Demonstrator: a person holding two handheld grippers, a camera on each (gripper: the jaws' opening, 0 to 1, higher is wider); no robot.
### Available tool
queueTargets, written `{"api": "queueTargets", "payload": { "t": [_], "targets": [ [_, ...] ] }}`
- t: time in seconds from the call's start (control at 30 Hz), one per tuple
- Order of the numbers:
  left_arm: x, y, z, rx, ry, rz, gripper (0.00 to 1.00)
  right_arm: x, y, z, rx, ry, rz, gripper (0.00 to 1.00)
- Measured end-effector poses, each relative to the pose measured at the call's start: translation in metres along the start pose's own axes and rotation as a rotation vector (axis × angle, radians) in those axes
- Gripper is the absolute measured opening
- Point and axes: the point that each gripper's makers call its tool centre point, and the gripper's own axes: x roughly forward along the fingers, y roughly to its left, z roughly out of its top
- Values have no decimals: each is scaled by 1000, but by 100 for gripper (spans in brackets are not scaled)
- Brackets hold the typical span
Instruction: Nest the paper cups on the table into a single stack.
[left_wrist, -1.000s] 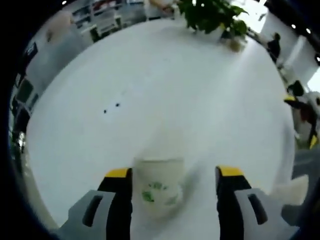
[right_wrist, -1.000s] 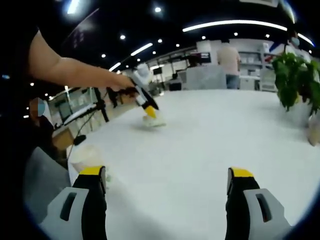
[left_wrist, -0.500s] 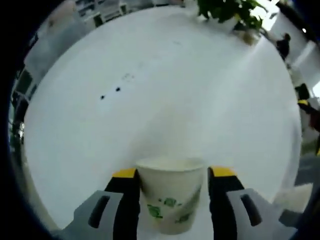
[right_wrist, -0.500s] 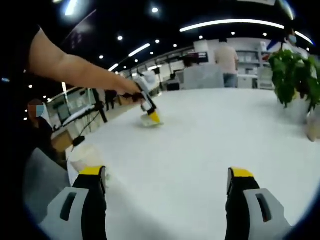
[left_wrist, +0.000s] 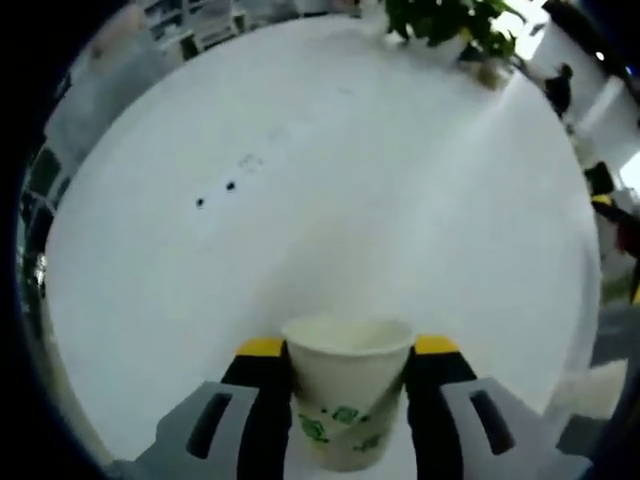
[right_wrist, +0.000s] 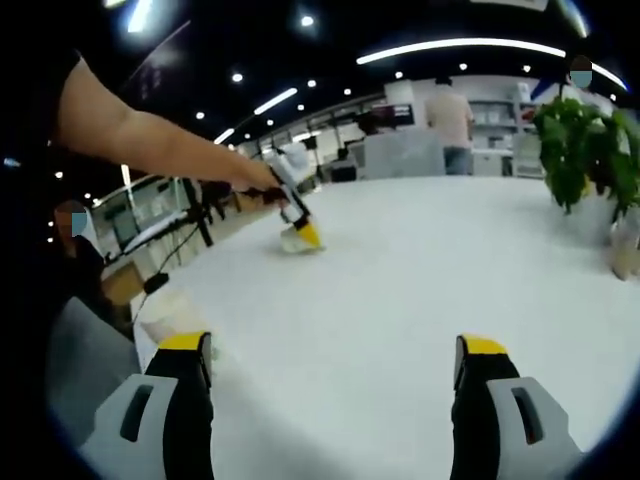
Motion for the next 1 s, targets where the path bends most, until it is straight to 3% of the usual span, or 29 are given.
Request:
{"api": "queueTargets", "payload": {
  "t": [0.23,0.33,0.43,0.6,0.7,0.73,0.77,0.9,1.0],
  "targets": [
    [-11,4,20,25,-106,18,42,-1,2,2,-5,-1,3,100],
    [-15,7,23,-6,-126,28,42,-1,3,3,-6,-4,3,100],
    [-21,6,36,-28,-205,18,42,-2,4,5,-10,-6,3,100],
    [-32,11,48,-7,-284,48,42,-3,5,7,-14,-9,4,100],
    [-42,14,62,15,-368,73,43,-4,6,8,-18,-8,4,100],
    [-49,19,69,53,-419,110,43,-4,7,8,-19,-9,4,100],
    [-52,21,70,42,-425,124,42,-4,7,9,-19,-9,5,100],
    [-72,22,87,-11,-552,105,42,-4,7,10,-25,-9,7,100],
    [-89,22,102,19,-657,113,42,-3,8,12,-28,-10,9,100]
  ]
}}
